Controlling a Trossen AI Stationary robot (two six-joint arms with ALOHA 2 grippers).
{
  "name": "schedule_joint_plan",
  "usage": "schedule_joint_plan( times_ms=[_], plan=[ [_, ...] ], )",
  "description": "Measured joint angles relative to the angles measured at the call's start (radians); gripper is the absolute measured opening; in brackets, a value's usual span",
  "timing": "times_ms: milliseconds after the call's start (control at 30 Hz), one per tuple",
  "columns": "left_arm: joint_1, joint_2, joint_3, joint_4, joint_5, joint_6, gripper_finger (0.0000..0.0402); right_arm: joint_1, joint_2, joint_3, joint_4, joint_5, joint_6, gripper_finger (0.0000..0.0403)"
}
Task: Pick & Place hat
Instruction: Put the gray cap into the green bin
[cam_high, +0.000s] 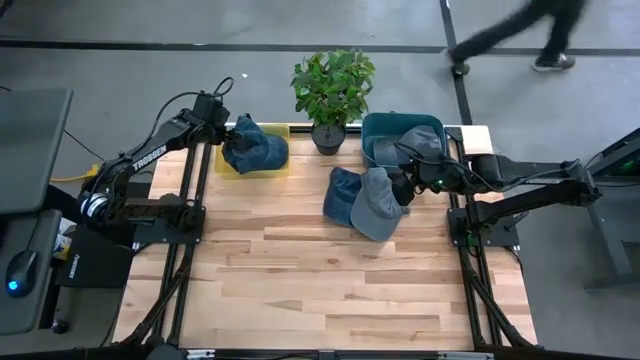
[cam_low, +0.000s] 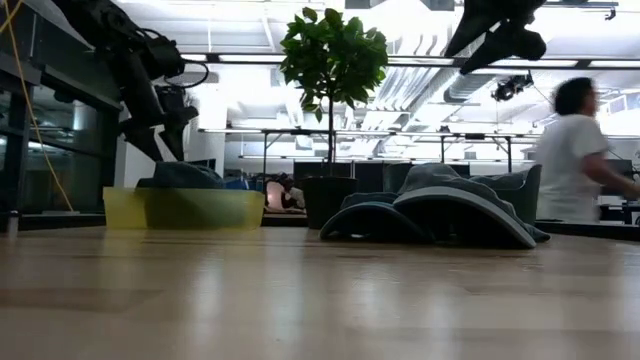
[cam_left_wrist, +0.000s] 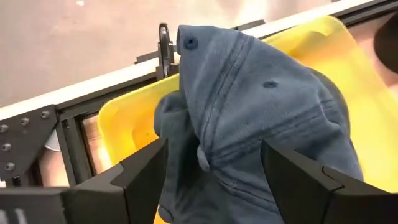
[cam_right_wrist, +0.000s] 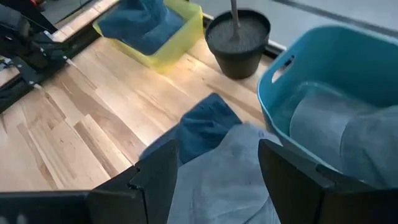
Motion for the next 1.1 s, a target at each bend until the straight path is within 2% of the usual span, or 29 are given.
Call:
schedule_joint_plan(
  times_ms=[67,200,333,500,600,767,867,1100],
  plan=[
    [0.0,-0.014,0.0,-0.006,0.028,-0.005,0.0254,0.0,0.0,-0.022,0.007,-0.009,0.014,0.0216],
    [0.0,-0.049,0.0,-0.006,0.163,-0.013,0.0254,0.0,0.0,-0.069,0.042,-0.054,0.02,0.0216],
    [0.0,-0.089,0.0,-0.006,0.251,-0.028,0.0254,0.0,0.0,-0.118,0.053,-0.073,0.039,0.0216],
    [0.0,-0.129,0.0,-0.006,0.36,-0.047,0.0254,-0.014,0.0,-0.172,0.054,-0.073,0.182,0.0216],
    [0.0,-0.155,0.0,-0.004,0.453,-0.048,0.0254,-0.028,0.0,-0.21,0.073,-0.083,0.21,0.0216],
    [-0.001,-0.176,0.0,0.018,0.624,-0.05,0.0254,-0.036,0.0,-0.312,0.211,-0.15,-0.006,0.0216],
    [-0.001,-0.176,0.0,0.027,0.688,-0.075,0.0254,-0.036,0.0,-0.371,0.286,-0.159,-0.092,0.0216],
    [-0.001,-0.176,0.0,0.017,0.768,-0.106,0.0254,-0.036,0.0,-0.465,0.348,-0.042,-0.189,0.0216]
  ],
)
